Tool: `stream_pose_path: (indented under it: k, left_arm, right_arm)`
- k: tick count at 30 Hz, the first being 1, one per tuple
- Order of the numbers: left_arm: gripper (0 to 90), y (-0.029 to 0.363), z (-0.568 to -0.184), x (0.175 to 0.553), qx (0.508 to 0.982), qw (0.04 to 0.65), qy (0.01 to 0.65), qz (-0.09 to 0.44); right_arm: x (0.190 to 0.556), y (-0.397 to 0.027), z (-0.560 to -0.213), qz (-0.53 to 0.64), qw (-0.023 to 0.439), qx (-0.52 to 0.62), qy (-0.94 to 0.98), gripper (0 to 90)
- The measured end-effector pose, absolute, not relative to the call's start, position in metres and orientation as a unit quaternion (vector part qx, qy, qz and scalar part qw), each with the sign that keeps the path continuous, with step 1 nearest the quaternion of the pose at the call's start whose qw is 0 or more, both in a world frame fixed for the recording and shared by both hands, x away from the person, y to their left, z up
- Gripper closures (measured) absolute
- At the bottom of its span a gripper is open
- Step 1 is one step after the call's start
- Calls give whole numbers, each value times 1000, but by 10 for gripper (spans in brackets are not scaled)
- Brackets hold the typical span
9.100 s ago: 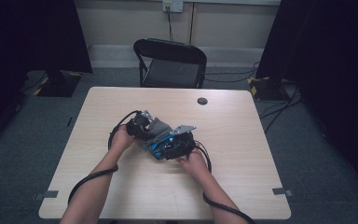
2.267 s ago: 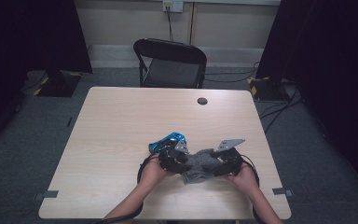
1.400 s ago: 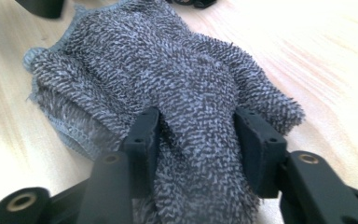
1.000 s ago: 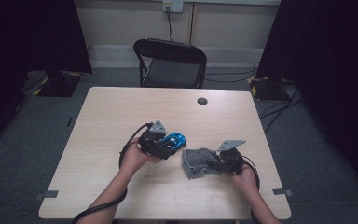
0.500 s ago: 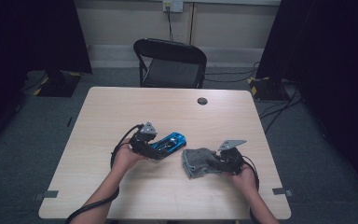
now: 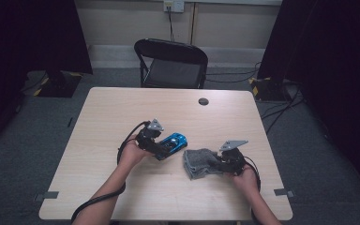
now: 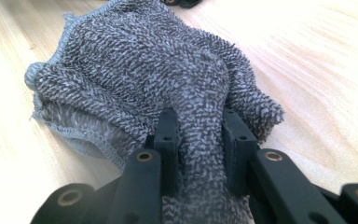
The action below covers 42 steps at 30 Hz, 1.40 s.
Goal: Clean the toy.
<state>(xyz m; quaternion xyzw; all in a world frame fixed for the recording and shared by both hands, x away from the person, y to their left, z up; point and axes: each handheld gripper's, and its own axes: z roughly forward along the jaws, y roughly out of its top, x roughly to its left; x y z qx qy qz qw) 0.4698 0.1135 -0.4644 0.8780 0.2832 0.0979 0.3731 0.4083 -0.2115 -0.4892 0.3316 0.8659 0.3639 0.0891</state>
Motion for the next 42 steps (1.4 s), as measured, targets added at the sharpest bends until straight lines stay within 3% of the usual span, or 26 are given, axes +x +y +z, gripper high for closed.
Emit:
stream_pose_path:
  k: [17,36,42]
  left_arm:
    - [156,93,-483,483,905,310,279,80]
    - [142,87,-490,482,911,299,274,77]
    - [257,86,-488,481,907,299,286,78]
  right_arm:
    - [408,-211,-489,363,89,332,866,716]
    - [408,-211,-489,364,91,334,865,716]
    - [408,-211,-489,364,90,334,865,715]
